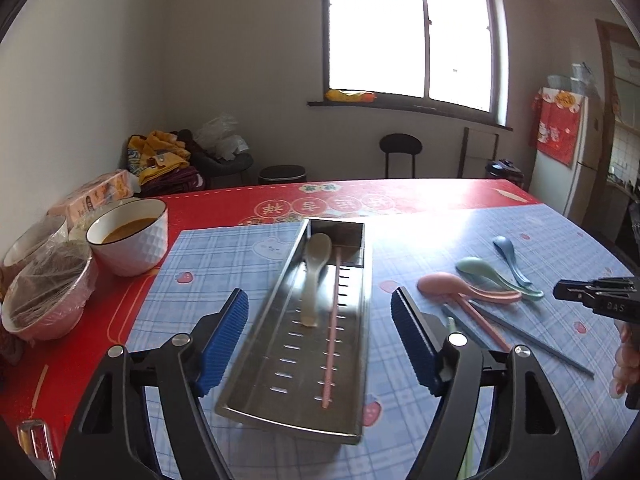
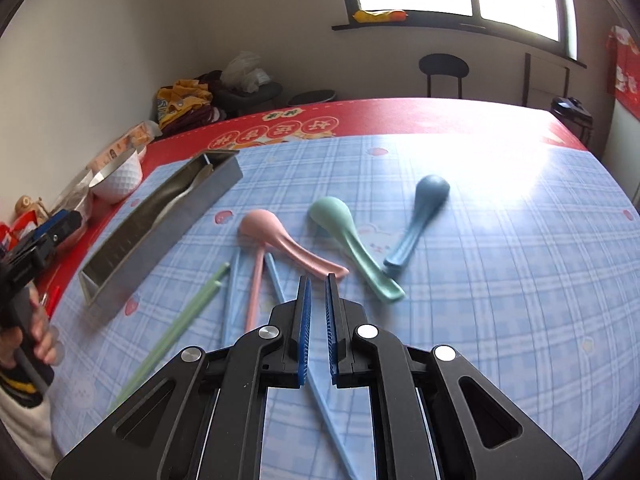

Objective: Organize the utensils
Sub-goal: 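Lower the left gripper onto the green chopstick and close on it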

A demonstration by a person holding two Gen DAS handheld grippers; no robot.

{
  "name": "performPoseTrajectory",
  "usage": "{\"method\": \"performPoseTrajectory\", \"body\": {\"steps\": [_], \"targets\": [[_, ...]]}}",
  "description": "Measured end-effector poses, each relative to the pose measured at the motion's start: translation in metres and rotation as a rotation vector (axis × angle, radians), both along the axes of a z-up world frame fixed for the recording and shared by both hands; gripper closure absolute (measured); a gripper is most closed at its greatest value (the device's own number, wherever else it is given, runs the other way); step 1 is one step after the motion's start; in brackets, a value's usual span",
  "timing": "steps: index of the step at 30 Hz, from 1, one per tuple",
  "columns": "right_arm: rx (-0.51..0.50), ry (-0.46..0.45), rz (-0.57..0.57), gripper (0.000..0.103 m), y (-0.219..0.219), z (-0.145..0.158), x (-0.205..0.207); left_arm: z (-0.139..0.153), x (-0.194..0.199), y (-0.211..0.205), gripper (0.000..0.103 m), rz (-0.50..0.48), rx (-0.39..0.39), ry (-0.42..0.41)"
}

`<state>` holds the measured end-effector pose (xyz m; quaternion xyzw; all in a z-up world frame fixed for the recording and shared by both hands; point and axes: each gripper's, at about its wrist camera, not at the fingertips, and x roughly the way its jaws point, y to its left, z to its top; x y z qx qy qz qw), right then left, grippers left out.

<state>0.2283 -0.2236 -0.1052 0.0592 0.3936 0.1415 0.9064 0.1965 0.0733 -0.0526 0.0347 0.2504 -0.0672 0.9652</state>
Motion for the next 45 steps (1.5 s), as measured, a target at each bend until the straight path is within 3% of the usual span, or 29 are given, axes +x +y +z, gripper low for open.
{"method": "performPoseTrajectory", "body": {"steps": [4, 6, 8, 20, 31, 45], "targets": [[0.009, 0.012, 0.010, 0.095, -0.007, -0.013, -0.011, -0.010, -0.018, -0.041, 0.056, -0.143, 0.042, 0.080], [-0.001, 0.006, 0.019, 0.095, -0.005, -0.017, -0.015, -0.020, -0.021, -0.058, 0.076, -0.193, 0.061, 0.144], [-0.002, 0.001, 0.026, 0.095, -0.004, -0.020, -0.017, -0.030, -0.019, -0.067, 0.082, -0.227, 0.067, 0.201], [0.072, -0.014, 0.042, 0.095, -0.016, -0.026, -0.023, -0.076, 0.002, -0.084, 0.089, -0.234, 0.099, 0.390], [0.122, -0.005, 0.060, 0.095, -0.020, -0.027, -0.021, -0.080, 0.005, -0.100, 0.093, -0.264, 0.179, 0.416], [0.130, 0.009, 0.063, 0.095, -0.019, -0.029, -0.020, -0.085, 0.010, -0.098, 0.093, -0.253, 0.121, 0.376]]}}
